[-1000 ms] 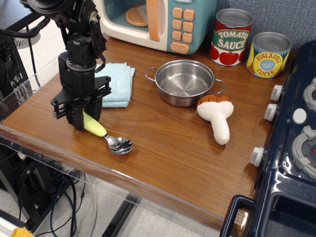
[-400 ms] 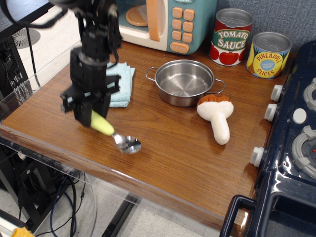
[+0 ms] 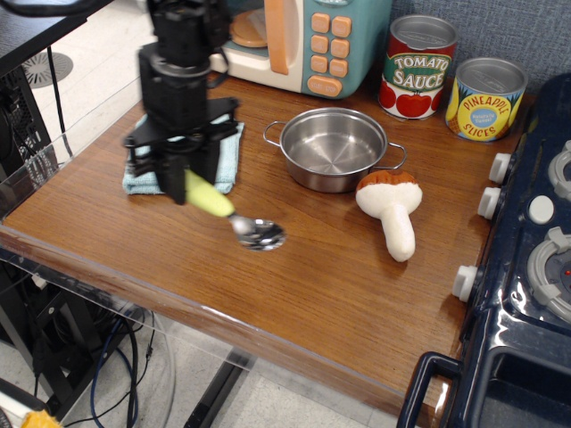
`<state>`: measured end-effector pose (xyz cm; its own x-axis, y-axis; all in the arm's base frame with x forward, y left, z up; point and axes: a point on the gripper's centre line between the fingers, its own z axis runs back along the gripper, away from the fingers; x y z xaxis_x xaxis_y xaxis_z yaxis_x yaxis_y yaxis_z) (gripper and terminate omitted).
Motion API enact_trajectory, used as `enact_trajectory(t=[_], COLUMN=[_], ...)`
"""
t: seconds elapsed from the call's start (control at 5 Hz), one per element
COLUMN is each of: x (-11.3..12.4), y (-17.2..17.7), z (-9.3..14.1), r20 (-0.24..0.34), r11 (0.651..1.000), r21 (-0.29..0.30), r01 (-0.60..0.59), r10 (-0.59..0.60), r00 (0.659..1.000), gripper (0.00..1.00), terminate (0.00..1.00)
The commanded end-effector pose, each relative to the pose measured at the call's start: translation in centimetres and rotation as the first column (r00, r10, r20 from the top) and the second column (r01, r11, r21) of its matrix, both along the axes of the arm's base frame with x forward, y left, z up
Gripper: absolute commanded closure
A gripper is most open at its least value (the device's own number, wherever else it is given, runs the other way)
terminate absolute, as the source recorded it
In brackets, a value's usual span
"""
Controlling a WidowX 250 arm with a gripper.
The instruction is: PICK UP THE SPOON PUT NEAR THE BLENDER
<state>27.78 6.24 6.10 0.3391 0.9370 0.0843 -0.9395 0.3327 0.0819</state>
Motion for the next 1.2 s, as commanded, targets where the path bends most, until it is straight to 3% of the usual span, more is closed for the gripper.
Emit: enact_trajectory(t=[0.0, 0.4, 1.0], x=[0.0, 1.9, 4.3], y=[-4.9, -8.7, -10.8], z=[1.1, -0.7, -3.6], r20=[0.095, 0.137, 0.121], r11=[0.982, 0.962, 0.94], r21=[-0.081, -0.083, -0.036], r01=[0.17, 0.26, 0.339], r10=[-0.162, -0.247, -0.333], r00=[0.982, 0.959, 0.935], gripper=[1.0, 1.0, 1.0], terminate=[0.0, 0.0, 0.0])
